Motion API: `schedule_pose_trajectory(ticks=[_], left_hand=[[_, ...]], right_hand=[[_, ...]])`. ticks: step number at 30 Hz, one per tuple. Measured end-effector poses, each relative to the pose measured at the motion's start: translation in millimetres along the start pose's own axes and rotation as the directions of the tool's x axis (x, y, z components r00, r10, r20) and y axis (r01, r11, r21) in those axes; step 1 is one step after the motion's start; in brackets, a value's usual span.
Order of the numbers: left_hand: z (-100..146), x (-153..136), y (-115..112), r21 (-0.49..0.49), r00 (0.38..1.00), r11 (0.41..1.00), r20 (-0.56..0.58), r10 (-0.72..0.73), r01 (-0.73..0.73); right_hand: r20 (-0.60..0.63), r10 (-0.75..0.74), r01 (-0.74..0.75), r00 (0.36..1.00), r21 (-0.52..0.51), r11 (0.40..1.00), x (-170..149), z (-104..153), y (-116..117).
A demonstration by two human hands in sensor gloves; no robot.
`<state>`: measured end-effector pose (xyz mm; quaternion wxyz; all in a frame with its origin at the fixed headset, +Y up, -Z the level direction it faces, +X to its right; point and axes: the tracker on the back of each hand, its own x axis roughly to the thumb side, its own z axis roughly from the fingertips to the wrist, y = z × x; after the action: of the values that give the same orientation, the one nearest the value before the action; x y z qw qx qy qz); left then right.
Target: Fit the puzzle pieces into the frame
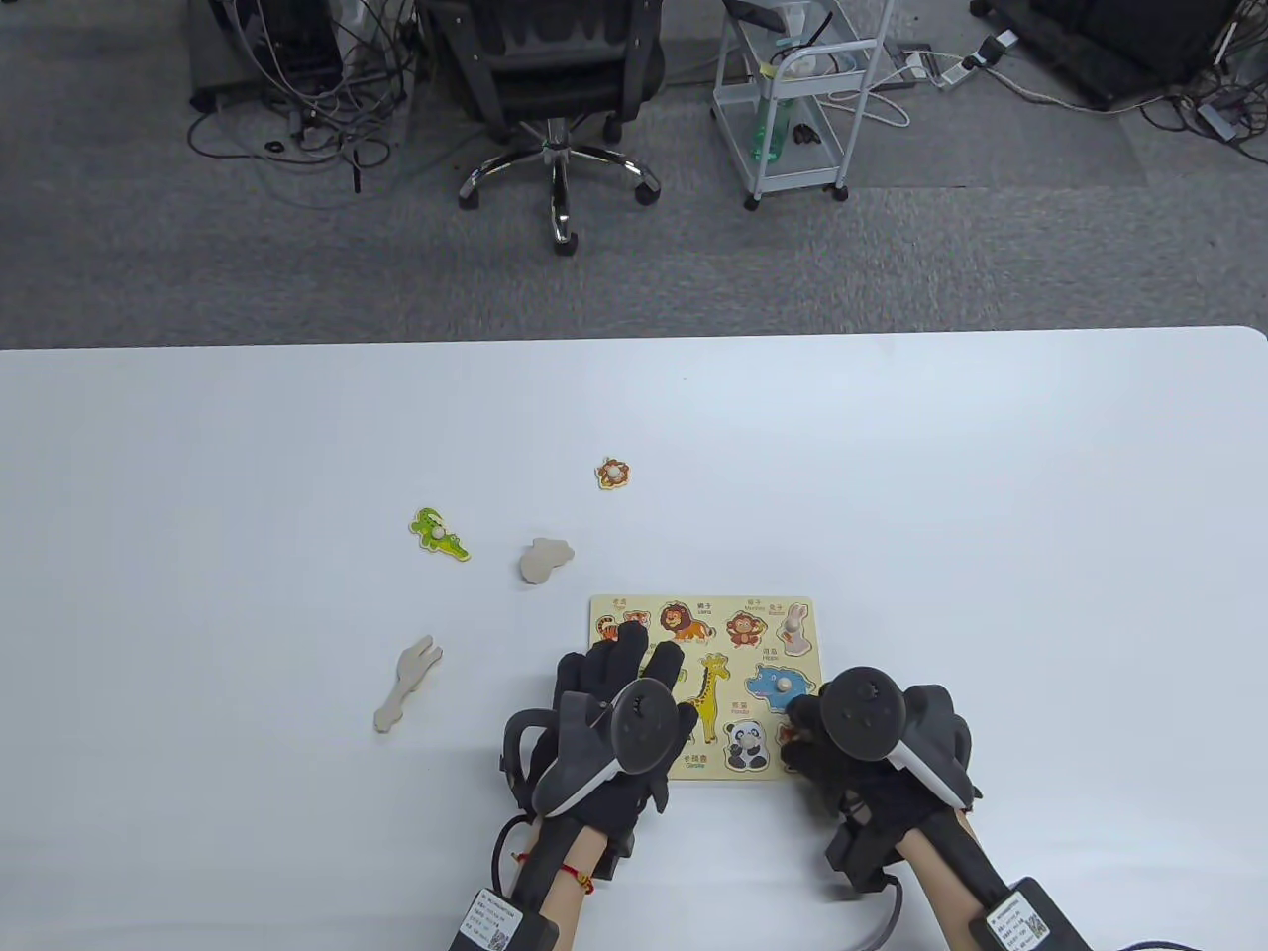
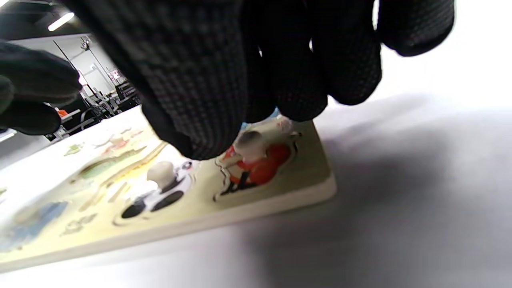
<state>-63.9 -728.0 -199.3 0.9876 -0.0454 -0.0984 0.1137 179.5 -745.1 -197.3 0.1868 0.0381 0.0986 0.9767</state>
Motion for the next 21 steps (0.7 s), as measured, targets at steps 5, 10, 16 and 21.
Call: schedule_pose_trajectory(ticks=[5,10,16,21], left_hand=[[-4,-10,-1,0.007,1.000,1.000,-0.023,0.016,-0.016],[-11,-19,9,0.041,0.997,0.999,-0.071,0.007,-0.004],[-25,-23,34,0.109,0.990,0.986,-0.073,-0.122,0.129],[-55,-18,63,0.124,0.962,0.955,-0.058,-0.266,0.271]], right_hand=[[0.083,-0.070,0.076,0.994,-0.061,0.995,2,8,-20],[0.137,-0.132,0.149,0.982,-0.123,0.981,1,14,-38],[0.107,-0.221,0.235,0.969,-0.149,0.960,-12,16,-50],[0.099,-0.295,0.306,0.950,-0.130,0.943,-21,13,-52]])
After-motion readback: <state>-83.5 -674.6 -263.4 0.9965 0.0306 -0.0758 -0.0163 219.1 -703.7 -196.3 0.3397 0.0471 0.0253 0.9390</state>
